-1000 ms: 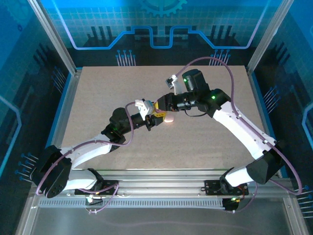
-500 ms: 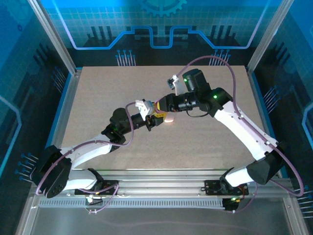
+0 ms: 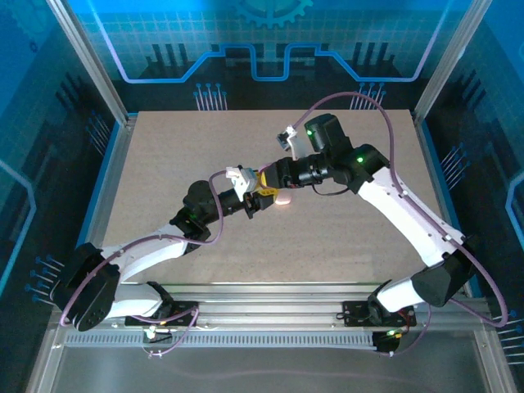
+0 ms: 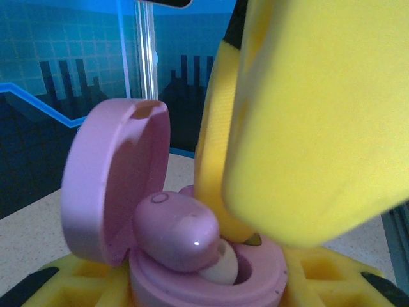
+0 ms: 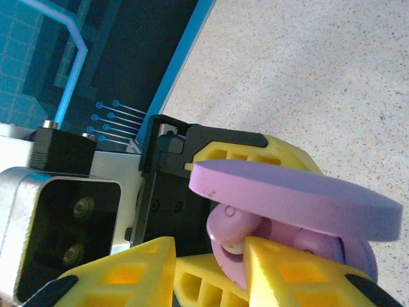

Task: Insert wireless bluetooth earbuds into charging case

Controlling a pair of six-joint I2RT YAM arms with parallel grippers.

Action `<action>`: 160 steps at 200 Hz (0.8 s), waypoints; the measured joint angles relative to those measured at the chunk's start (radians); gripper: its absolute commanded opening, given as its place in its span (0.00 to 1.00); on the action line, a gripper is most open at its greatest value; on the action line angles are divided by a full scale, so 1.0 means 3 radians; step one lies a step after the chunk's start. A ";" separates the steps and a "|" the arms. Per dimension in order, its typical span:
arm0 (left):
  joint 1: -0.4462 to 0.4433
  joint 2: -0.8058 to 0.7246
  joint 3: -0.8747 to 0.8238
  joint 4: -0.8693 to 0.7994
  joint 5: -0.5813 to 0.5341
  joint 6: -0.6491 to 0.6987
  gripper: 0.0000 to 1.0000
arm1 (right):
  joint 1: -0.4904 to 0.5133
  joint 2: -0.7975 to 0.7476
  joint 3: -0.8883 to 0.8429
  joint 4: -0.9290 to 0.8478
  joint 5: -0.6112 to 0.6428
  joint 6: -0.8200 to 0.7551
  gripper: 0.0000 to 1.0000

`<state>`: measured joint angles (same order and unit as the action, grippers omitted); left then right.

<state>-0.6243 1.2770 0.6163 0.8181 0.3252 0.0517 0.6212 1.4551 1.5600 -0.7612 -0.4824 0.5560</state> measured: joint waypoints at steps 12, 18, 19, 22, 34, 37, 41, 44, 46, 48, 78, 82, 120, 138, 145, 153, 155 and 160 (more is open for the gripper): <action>0.0001 0.0000 0.0000 -0.0006 0.0000 0.0000 0.40 | 0.0000 0.0009 0.0000 -0.0003 0.0000 0.0000 0.35; 0.0001 0.0000 0.0000 -0.0009 0.0000 0.0000 0.40 | 0.0000 0.0010 0.0000 -0.0003 -0.0003 -0.0001 0.36; 0.0001 0.0000 0.0000 -0.0009 0.0000 0.0000 0.40 | 0.0000 0.0010 0.0000 -0.0003 -0.0003 -0.0001 0.36; 0.0001 0.0000 0.0000 -0.0009 0.0000 0.0000 0.40 | 0.0000 0.0010 0.0000 -0.0003 -0.0003 -0.0001 0.35; 0.0001 0.0000 0.0000 -0.0006 0.0000 0.0001 0.40 | 0.0000 0.0010 0.0013 -0.0011 -0.0005 -0.0004 0.36; 0.0001 0.0000 0.0000 -0.0004 0.0000 0.0000 0.40 | 0.0000 0.0010 0.0015 -0.0015 -0.0005 -0.0005 0.37; 0.0001 0.0000 0.0000 -0.0003 0.0000 0.0000 0.40 | 0.0000 0.0010 0.0019 -0.0022 -0.0004 -0.0013 0.37; 0.0001 0.0000 0.0000 -0.0003 0.0000 0.0000 0.40 | 0.0000 0.0010 0.0020 -0.0025 -0.0004 -0.0015 0.37; 0.0000 0.0000 0.0000 -0.0003 0.0000 0.0001 0.40 | 0.0000 0.0010 0.0022 -0.0028 -0.0004 -0.0018 0.37; 0.0000 0.0000 0.0000 -0.0003 0.0000 0.0001 0.40 | 0.0000 0.0010 0.0023 -0.0031 -0.0004 -0.0023 0.37; -0.0001 0.0000 0.0000 0.0000 0.0000 0.0001 0.40 | 0.0001 -0.0034 0.0031 -0.0047 0.0001 -0.0056 0.40; -0.0001 0.0000 0.0000 0.0000 0.0000 0.0001 0.40 | 0.0001 -0.0053 0.0031 -0.0047 0.0010 -0.0062 0.40; -0.0001 0.0000 0.0000 0.0004 0.0000 0.0001 0.40 | -0.0003 -0.0306 0.0051 -0.0013 0.0051 -0.0064 0.40; -0.0001 0.0000 0.0000 0.0011 0.0001 0.0001 0.40 | -0.0022 -0.0388 0.0069 0.0043 0.0121 -0.0065 0.40; -0.0001 0.0000 0.0000 0.0011 0.0004 0.0000 0.40 | -0.0042 -0.0401 0.0085 0.0045 0.0179 -0.0069 0.41; -0.0001 0.0000 0.0000 0.0011 0.0010 0.0000 0.40 | -0.0076 -0.0401 0.0108 0.0043 0.0256 -0.0074 0.45; -0.0001 -0.0001 0.0000 0.0011 0.0014 0.0000 0.40 | -0.0090 -0.0401 0.0113 0.0045 0.0280 -0.0078 0.46; -0.0001 -0.0001 0.0000 0.0011 0.0023 0.0000 0.40 | -0.0120 -0.0398 0.0125 0.0046 0.0328 -0.0071 0.47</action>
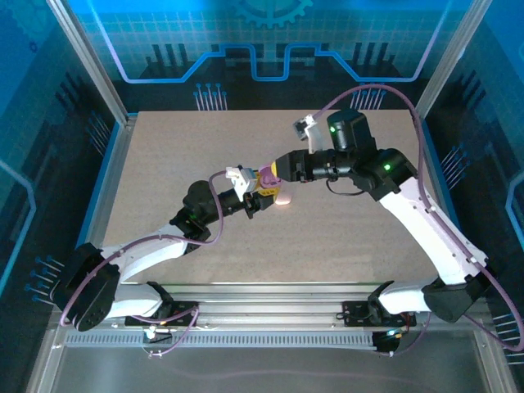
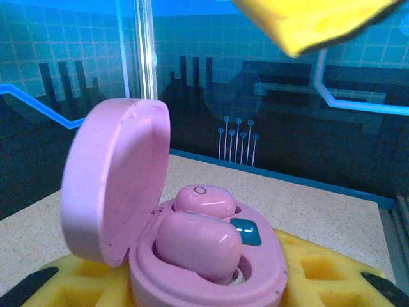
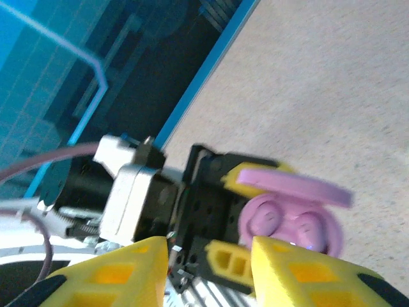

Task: Insert wireless bluetooth earbuds into charging case

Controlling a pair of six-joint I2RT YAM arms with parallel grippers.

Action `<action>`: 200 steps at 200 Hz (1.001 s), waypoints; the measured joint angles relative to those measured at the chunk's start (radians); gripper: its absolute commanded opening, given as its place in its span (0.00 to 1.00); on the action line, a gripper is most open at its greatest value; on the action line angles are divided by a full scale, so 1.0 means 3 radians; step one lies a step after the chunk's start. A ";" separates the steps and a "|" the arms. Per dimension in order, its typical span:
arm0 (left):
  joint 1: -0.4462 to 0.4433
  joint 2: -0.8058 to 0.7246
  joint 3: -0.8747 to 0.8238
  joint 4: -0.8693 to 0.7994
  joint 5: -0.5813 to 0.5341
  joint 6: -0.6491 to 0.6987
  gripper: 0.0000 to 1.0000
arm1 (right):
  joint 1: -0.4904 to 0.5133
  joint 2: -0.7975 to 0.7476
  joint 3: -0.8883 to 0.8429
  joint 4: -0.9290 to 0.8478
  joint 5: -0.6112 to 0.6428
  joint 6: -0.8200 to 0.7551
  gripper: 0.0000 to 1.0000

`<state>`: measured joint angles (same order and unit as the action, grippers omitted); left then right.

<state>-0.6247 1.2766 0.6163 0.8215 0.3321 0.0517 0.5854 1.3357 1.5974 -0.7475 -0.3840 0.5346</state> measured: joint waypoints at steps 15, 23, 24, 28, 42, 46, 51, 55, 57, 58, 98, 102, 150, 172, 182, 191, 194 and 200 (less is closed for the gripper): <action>0.0000 -0.0001 0.0000 0.0000 0.0036 -0.0001 0.40 | -0.0104 0.0023 0.0037 -0.0017 0.0093 -0.0004 0.49; 0.0000 -0.0001 0.0000 0.0000 0.0057 -0.0003 0.40 | -0.0161 0.0074 0.0099 -0.0037 0.0120 -0.0005 0.51; 0.0000 -0.0001 0.0000 0.0000 0.0062 -0.0003 0.40 | -0.0165 0.0079 0.0107 -0.0039 0.0123 -0.0005 0.51; 0.0000 -0.0001 0.0000 0.0000 0.0076 -0.0003 0.40 | -0.0187 0.0114 0.0142 -0.0042 0.0126 -0.0003 0.53; -0.0001 -0.0004 0.0000 0.0000 0.0109 -0.0004 0.40 | -0.0242 0.0261 0.0273 -0.0058 0.0121 -0.0005 0.55; -0.0001 -0.0005 0.0000 0.0000 0.0118 -0.0004 0.40 | -0.0256 0.0303 0.0306 -0.0067 0.0114 -0.0015 0.55; -0.0001 -0.0006 0.0000 0.0001 0.0130 -0.0005 0.40 | -0.0264 0.0367 0.0348 -0.0084 0.0098 -0.0017 0.55; -0.0001 -0.0008 0.0000 0.0000 0.0137 -0.0006 0.40 | -0.0271 0.0415 0.0374 -0.0093 0.0078 -0.0019 0.55; -0.0001 -0.0008 0.0000 0.0001 0.0141 -0.0006 0.40 | -0.0271 0.0441 0.0390 -0.0103 0.0064 -0.0020 0.55; -0.0001 -0.0008 0.0000 0.0001 0.0144 -0.0006 0.40 | -0.0271 0.0450 0.0395 -0.0104 0.0061 -0.0022 0.55; -0.0001 -0.0008 0.0000 0.0019 0.0167 -0.0069 0.40 | -0.0273 0.0763 0.0408 -0.0276 -0.0211 -0.0118 0.56; -0.0001 -0.0008 0.0000 0.0029 0.0165 -0.0074 0.40 | -0.0273 0.0764 0.0388 -0.0284 -0.0239 -0.0130 0.56; -0.0009 0.0000 0.0013 0.0098 0.0191 -0.0126 0.40 | -0.0333 0.0476 -0.0207 -0.0114 -0.0707 -0.0131 0.57; -0.0025 0.0001 0.0013 0.0106 0.0217 -0.0178 0.41 | -0.0431 0.0314 -0.0492 0.0066 -0.0966 -0.0055 0.60; -0.0025 0.0003 0.0014 0.0121 0.0233 -0.0193 0.41 | -0.0460 0.0262 -0.0621 0.0175 -0.1111 0.0008 0.60; -0.0025 0.0006 0.0015 0.0128 0.0248 -0.0209 0.41 | -0.0487 0.0242 -0.0717 0.0287 -0.1253 0.0081 0.60; -0.0025 0.0006 0.0014 0.0132 0.0251 -0.0220 0.41 | -0.0497 0.0240 -0.0746 0.0326 -0.1307 0.0094 0.60; -0.0025 0.0010 0.0015 0.0140 0.0256 -0.0240 0.41 | -0.0512 0.0242 -0.0796 0.0402 -0.1405 0.0140 0.60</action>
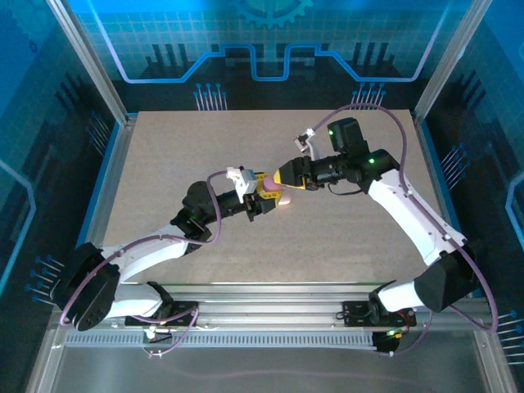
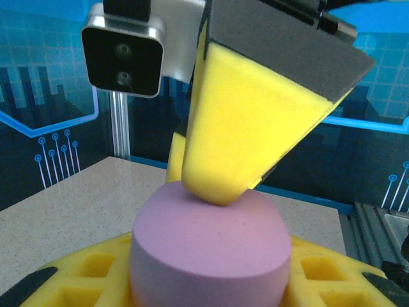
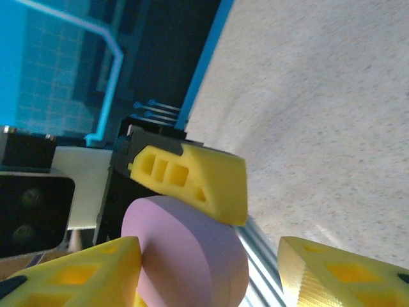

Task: Insert wireless bluetooth earbuds into charging case

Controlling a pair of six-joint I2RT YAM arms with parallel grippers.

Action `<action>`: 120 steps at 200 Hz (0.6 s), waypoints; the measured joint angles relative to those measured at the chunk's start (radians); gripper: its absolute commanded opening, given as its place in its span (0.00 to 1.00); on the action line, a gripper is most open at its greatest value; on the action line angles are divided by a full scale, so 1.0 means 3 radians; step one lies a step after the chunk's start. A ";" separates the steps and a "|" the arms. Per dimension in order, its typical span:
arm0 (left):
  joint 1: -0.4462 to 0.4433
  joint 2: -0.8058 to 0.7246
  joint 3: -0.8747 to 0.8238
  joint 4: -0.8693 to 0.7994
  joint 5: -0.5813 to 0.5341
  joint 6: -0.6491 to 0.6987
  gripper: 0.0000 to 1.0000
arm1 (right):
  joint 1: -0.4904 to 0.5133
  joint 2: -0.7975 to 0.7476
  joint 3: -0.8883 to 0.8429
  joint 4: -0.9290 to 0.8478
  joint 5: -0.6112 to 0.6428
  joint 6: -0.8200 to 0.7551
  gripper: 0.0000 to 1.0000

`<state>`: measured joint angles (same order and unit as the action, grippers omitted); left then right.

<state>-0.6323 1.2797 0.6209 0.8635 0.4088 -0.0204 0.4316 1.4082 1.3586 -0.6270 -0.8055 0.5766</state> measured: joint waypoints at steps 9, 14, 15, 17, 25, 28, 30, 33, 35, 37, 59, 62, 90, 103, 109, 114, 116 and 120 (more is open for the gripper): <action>0.0000 0.0009 0.0000 0.0010 0.0003 -0.0018 0.41 | -0.0011 0.0000 -0.0074 0.0111 -0.0153 0.0070 0.59; 0.0000 0.0011 0.0004 0.0011 0.0003 -0.0023 0.41 | -0.0017 0.0001 -0.0111 0.0161 -0.0225 0.0098 0.57; 0.0000 0.0013 0.0004 0.0011 0.0003 -0.0024 0.41 | -0.0017 0.0001 -0.0116 0.0169 -0.0235 0.0102 0.57; 0.0000 0.0014 0.0006 0.0015 0.0003 -0.0024 0.41 | -0.0017 0.0001 -0.0132 0.0191 -0.0268 0.0118 0.56; 0.0000 0.0018 0.0017 0.0017 0.0009 -0.0025 0.42 | -0.0018 0.0001 -0.0183 0.0275 -0.0383 0.0172 0.54; 0.0000 0.0018 0.0019 0.0022 0.0017 -0.0025 0.42 | -0.0019 0.0001 -0.0193 0.0296 -0.0409 0.0192 0.53; 0.0000 0.0018 0.0020 0.0022 0.0023 -0.0025 0.42 | -0.0019 0.0001 -0.0203 0.0318 -0.0434 0.0193 0.53; 0.0000 0.0018 0.0022 0.0023 0.0027 -0.0025 0.42 | -0.0022 0.0001 -0.0217 0.0351 -0.0465 0.0226 0.52; 0.0000 0.0018 0.0022 0.0023 0.0027 -0.0025 0.42 | -0.0024 0.0001 -0.0225 0.0366 -0.0486 0.0233 0.51; 0.0000 0.0018 0.0022 0.0024 0.0028 -0.0025 0.42 | -0.0024 0.0001 -0.0231 0.0388 -0.0507 0.0244 0.51; 0.0005 0.0018 0.0029 0.0048 0.0052 -0.0022 0.43 | -0.0039 0.0008 -0.0285 0.0548 -0.0642 0.0381 0.39; 0.0005 0.0018 0.0034 0.0050 0.0051 -0.0023 0.43 | -0.0047 0.0010 -0.0286 0.0556 -0.0652 0.0394 0.37; 0.0011 0.0018 0.0089 -0.0052 0.0048 0.0052 0.46 | -0.0113 0.0011 -0.0318 0.0683 -0.0703 0.0500 0.23; 0.0013 0.0018 0.0107 -0.0137 0.0048 0.0104 0.49 | -0.0132 0.0005 -0.0371 0.0740 -0.0712 0.0548 0.22; 0.0013 0.0018 0.0109 -0.0172 0.0048 0.0123 0.49 | -0.0135 -0.0001 -0.0415 0.0785 -0.0710 0.0575 0.21; 0.0013 0.0018 0.0111 -0.0187 0.0048 0.0144 0.50 | -0.0136 -0.0008 -0.0455 0.0819 -0.0708 0.0604 0.20; 0.0013 0.0018 0.0111 -0.0197 0.0048 0.0155 0.51 | -0.0136 -0.0008 -0.0465 0.0824 -0.0708 0.0607 0.19; 0.0011 0.0017 0.0111 -0.0214 0.0048 0.0165 0.53 | -0.0137 -0.0010 -0.0496 0.0842 -0.0703 0.0633 0.19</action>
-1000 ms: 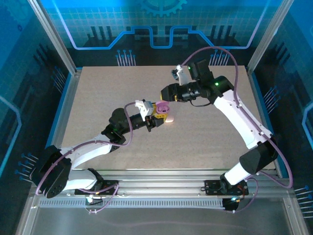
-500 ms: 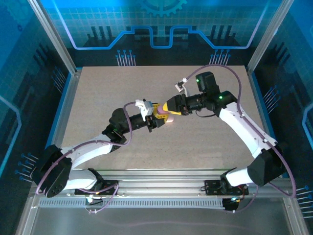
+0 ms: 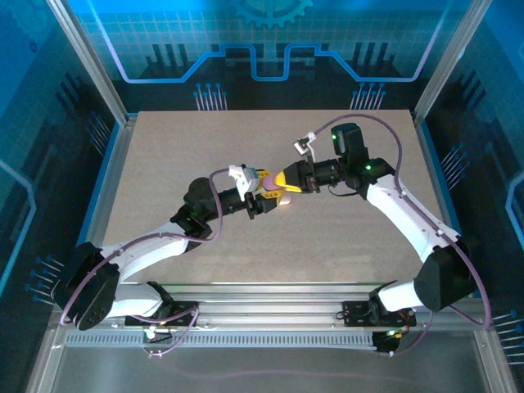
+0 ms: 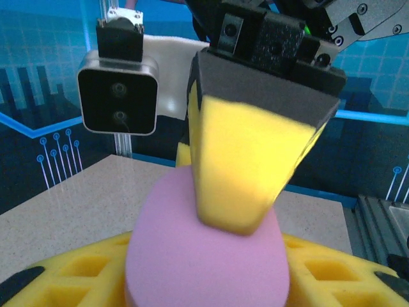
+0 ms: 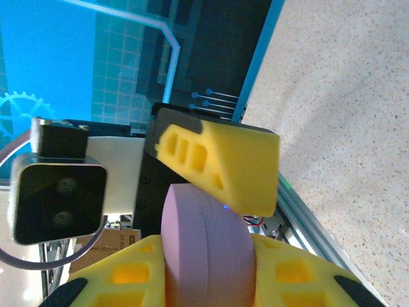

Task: Insert wireless bluetooth earbuds into charging case

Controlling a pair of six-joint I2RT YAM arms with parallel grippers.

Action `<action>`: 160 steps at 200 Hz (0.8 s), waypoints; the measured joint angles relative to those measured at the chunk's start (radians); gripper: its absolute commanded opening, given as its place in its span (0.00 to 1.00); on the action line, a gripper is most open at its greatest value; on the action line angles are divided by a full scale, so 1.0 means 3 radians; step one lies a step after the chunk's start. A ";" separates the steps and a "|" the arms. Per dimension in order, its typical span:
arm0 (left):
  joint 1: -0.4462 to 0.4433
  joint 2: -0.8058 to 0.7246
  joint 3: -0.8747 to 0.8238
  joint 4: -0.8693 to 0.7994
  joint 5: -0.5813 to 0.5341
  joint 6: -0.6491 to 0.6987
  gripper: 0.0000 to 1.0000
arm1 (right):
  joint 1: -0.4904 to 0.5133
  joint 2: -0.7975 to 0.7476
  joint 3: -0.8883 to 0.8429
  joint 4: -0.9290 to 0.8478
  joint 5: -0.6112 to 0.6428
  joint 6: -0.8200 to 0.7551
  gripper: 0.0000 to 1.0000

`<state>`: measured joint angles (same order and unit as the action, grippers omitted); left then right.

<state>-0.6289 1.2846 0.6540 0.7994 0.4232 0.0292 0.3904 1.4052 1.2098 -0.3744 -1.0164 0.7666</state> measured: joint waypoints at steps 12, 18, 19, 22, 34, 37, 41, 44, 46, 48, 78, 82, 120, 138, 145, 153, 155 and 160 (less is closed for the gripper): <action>0.0000 -0.0003 0.0006 -0.0048 -0.0001 0.0058 0.63 | -0.0015 -0.0003 -0.0065 0.0024 0.0034 0.0045 0.19; 0.0000 -0.0005 0.0010 -0.0078 -0.0004 0.0097 0.65 | -0.0029 -0.0008 -0.0090 0.0041 0.0055 0.0069 0.19; 0.0000 -0.0006 0.0013 -0.0085 -0.0004 0.0084 0.65 | -0.0032 -0.0010 -0.0094 0.0046 0.0056 0.0071 0.19; 0.0000 -0.0009 0.0015 -0.0107 -0.0008 0.0098 0.66 | -0.0041 -0.0011 -0.0109 0.0062 0.0062 0.0079 0.19; 0.0000 -0.0024 0.0019 -0.0187 -0.0025 0.0160 0.72 | -0.0092 -0.0057 -0.0191 0.0158 0.0108 0.0149 0.19; 0.0000 -0.0034 0.0019 -0.0217 -0.0033 0.0192 0.73 | -0.0108 -0.0075 -0.0215 0.0174 0.0126 0.0158 0.19; 0.0000 -0.0048 0.0019 -0.0273 -0.0043 0.0195 0.74 | -0.0127 -0.0097 -0.0244 0.0200 0.0142 0.0177 0.20; 0.0000 -0.0062 0.0018 -0.0306 -0.0056 0.0230 0.75 | -0.0144 -0.0116 -0.0266 0.0207 0.0160 0.0181 0.20; 0.0000 -0.0070 0.0018 -0.0329 -0.0066 0.0231 0.75 | -0.0158 -0.0131 -0.0282 0.0215 0.0169 0.0189 0.20; 0.0000 -0.0076 0.0018 -0.0346 -0.0072 0.0231 0.75 | -0.0170 -0.0141 -0.0296 0.0219 0.0181 0.0195 0.20; -0.0003 -0.0336 -0.0121 -0.0479 -0.0359 0.0334 0.78 | -0.0337 -0.0243 -0.0530 0.0278 0.0427 0.0186 0.22; -0.0003 -0.0387 -0.0163 -0.0470 -0.0408 0.0337 0.78 | -0.0352 -0.0240 -0.0568 0.0282 0.0458 0.0179 0.23; -0.0001 -0.0755 -0.0314 -0.0580 -0.0992 0.0337 0.79 | -0.0351 0.0126 -0.0857 0.0354 0.0676 0.0108 0.23; 0.0009 -0.0871 -0.0313 -0.0676 -0.1237 0.0296 0.80 | -0.0276 0.0376 -0.0922 0.0359 0.0799 0.0037 0.23; 0.0017 -0.0896 -0.0313 -0.0707 -0.1303 0.0264 0.80 | -0.0234 0.0464 -0.0944 0.0357 0.0851 0.0004 0.23; 0.0023 -0.0914 -0.0313 -0.0738 -0.1372 0.0231 0.81 | -0.0183 0.0566 -0.0965 0.0366 0.0896 -0.0028 0.23; 0.0027 -0.0917 -0.0313 -0.0746 -0.1381 0.0219 0.80 | -0.0174 0.0581 -0.0969 0.0367 0.0904 -0.0028 0.23; 0.0034 -0.0921 -0.0312 -0.0771 -0.1419 0.0191 0.81 | -0.0146 0.0643 -0.0985 0.0389 0.0924 -0.0041 0.23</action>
<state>-0.6186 1.0084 0.5606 0.5682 -0.0025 0.0864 0.3466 1.5982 0.9142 -0.2577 -0.7391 0.7544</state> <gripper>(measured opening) 0.804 0.268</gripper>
